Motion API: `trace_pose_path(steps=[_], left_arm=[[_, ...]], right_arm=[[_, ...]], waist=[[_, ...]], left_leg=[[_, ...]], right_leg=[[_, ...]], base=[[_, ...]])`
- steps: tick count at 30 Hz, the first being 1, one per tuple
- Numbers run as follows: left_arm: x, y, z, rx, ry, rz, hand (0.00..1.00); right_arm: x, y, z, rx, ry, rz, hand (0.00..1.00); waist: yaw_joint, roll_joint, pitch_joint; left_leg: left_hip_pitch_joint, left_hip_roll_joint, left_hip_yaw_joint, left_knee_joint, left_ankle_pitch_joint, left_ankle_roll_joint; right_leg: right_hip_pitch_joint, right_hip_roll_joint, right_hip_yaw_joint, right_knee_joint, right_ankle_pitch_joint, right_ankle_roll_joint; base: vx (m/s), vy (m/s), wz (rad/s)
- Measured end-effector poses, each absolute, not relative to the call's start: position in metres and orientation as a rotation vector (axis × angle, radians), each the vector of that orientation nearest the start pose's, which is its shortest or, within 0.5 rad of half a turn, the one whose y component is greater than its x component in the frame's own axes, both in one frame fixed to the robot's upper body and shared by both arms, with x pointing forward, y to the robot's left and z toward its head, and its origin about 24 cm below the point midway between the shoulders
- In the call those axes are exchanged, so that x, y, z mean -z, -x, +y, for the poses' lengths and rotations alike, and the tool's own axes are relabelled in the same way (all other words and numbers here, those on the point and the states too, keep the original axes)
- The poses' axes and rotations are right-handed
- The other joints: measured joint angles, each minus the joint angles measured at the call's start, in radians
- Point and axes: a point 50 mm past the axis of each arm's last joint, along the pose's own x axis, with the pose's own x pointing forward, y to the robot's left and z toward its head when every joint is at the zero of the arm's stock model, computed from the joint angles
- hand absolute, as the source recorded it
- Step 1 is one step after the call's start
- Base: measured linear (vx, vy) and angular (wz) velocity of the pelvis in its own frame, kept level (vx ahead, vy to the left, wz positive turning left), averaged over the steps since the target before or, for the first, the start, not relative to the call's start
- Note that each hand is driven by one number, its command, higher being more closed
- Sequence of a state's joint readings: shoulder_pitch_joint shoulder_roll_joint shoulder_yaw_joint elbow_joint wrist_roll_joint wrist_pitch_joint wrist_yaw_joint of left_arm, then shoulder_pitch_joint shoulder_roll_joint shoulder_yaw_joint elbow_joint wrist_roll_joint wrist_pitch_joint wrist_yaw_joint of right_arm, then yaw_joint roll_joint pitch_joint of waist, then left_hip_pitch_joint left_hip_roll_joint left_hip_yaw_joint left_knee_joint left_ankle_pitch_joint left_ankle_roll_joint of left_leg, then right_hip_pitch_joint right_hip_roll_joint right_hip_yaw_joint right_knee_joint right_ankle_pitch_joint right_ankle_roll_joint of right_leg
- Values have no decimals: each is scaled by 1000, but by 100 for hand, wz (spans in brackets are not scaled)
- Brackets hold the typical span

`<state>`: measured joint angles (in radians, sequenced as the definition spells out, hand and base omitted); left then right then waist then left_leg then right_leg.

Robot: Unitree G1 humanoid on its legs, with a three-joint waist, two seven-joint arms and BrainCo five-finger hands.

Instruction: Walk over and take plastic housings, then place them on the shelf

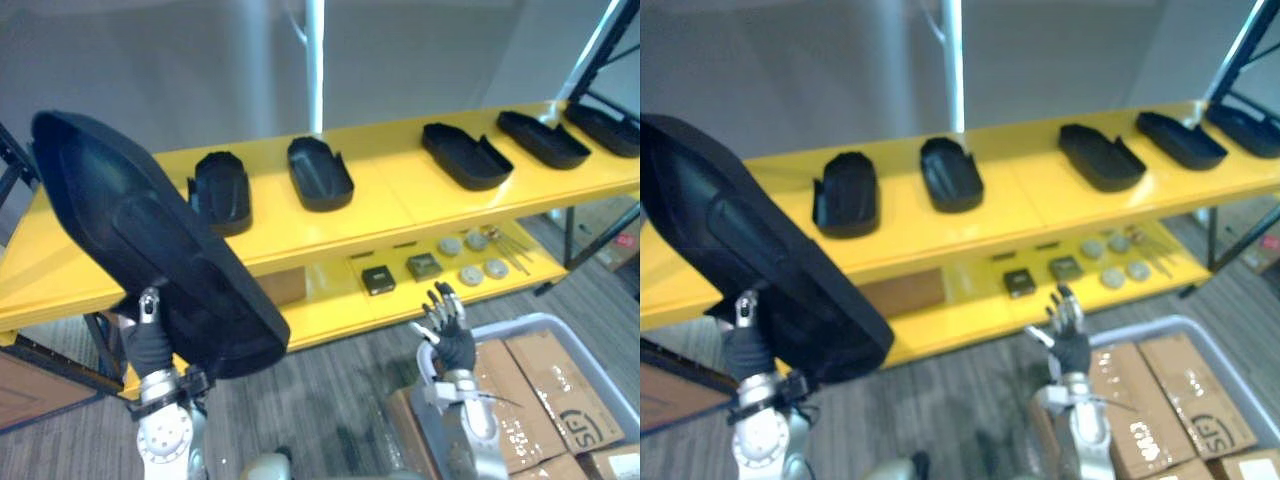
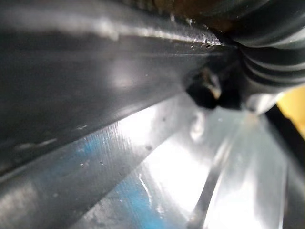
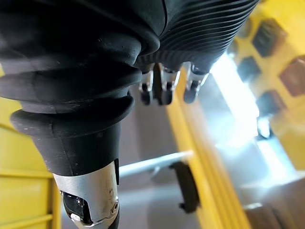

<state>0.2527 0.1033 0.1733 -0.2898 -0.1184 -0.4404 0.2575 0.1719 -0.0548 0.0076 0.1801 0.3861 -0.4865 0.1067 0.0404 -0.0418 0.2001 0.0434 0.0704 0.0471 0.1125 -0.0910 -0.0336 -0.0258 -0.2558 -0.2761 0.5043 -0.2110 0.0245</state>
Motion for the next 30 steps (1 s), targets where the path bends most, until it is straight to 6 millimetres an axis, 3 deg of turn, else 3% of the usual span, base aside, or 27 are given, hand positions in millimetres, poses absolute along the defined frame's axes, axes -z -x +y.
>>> trace_pose_path(steps=[2,3,5,6,7,9,10,12,15,16,18,19,21,22,25,27,30], left_arm=[[-112,-197,227,-431,-11,-568,100],[-114,-203,227,-441,-6,-577,100],[-115,-209,226,-445,1,-575,100],[-111,-212,221,-439,20,-553,100],[-106,-211,217,-435,32,-530,100],[-93,-205,210,-455,70,-467,100],[-92,-204,209,-463,77,-458,100],[-89,-202,209,-495,95,-442,100],[-84,-198,209,-521,108,-420,100],[-82,-195,210,-532,106,-411,100],[-84,-192,210,-533,108,-415,100],[-88,-192,209,-507,107,-433,100],[-91,-194,206,-472,103,-449,100],[-92,-194,205,-462,105,-454,100],[-91,-194,204,-443,111,-449,100],[-90,-194,207,-444,103,-438,100],[-87,-193,207,-437,65,-404,100]], right_arm=[[-20,-206,-191,92,-259,-219,0],[-27,-205,-195,83,-249,-260,0],[-40,-200,-197,53,-242,-328,0],[-44,-199,-198,25,-231,-355,0],[-46,-200,-199,8,-232,-362,0],[-56,-210,-193,-101,-237,-403,0],[-59,-214,-190,-134,-232,-410,0],[-73,-231,-165,-305,-264,-452,0],[-86,-245,-131,-456,-288,-493,0],[-88,-248,-109,-533,-322,-493,0],[-90,-247,-98,-561,-346,-496,0],[-91,-247,-89,-558,-357,-488,0],[-90,-250,-87,-536,-347,-468,0],[-90,-253,-87,-527,-321,-457,0],[-79,-264,-91,-512,-241,-383,0],[-78,-264,-89,-495,-257,-390,0],[-75,-262,-97,-420,-290,-389,0]], waist=[[-16,5,4],[-41,4,3],[-61,-21,-2],[-65,-21,-6],[-61,-1,-10],[-48,63,-31],[-46,71,-33],[-17,81,-39],[12,75,-40],[33,69,-41],[38,66,-40],[37,46,-42],[35,34,-46],[37,36,-47],[56,46,-47],[52,2,-69],[52,3,-69]], left_leg=[[-17,28,-23,-1,-4,-6],[-28,30,-45,1,-5,-18],[-30,7,-76,-1,-7,-46],[-29,1,-102,-3,-11,-64],[-30,14,-115,-8,-11,-67],[-47,60,-121,-24,17,-114],[-47,67,-120,-33,26,-124],[-43,86,-119,-47,43,-133],[-42,83,-126,-34,45,-131],[-44,71,-154,-32,46,-129],[-56,59,-144,-32,54,-118],[-87,32,-68,-34,86,-66],[-111,49,80,-8,73,20],[-125,62,119,14,88,11],[-120,59,101,32,96,-3],[-111,24,104,16,96,-7],[-101,13,130,3,98,-9]], right_leg=[[-37,62,77,-117,7,22],[-33,88,127,-195,29,55],[0,94,167,-303,71,67],[21,92,156,-320,132,97],[29,103,134,-328,127,89],[49,145,72,-368,138,68],[55,151,56,-372,139,65],[81,172,25,-376,133,55],[112,172,-9,-378,123,40],[143,168,-57,-384,114,38],[175,161,-111,-395,108,37],[219,128,-220,-402,97,37],[238,115,-290,-392,97,37],[241,114,-303,-380,97,36],[210,79,-289,-230,60,27],[209,54,-257,-250,56,20],[215,49,-237,-297,70,41]], base=[[24,-70,20],[41,-150,43],[73,-239,69],[83,-212,76],[133,-169,60],[230,-185,53],[248,-204,63],[163,-128,47],[126,-67,53],[97,-42,73],[83,-18,124],[74,9,177],[54,15,165],[63,41,134],[32,79,61],[7,55,11],[-18,20,-27]])
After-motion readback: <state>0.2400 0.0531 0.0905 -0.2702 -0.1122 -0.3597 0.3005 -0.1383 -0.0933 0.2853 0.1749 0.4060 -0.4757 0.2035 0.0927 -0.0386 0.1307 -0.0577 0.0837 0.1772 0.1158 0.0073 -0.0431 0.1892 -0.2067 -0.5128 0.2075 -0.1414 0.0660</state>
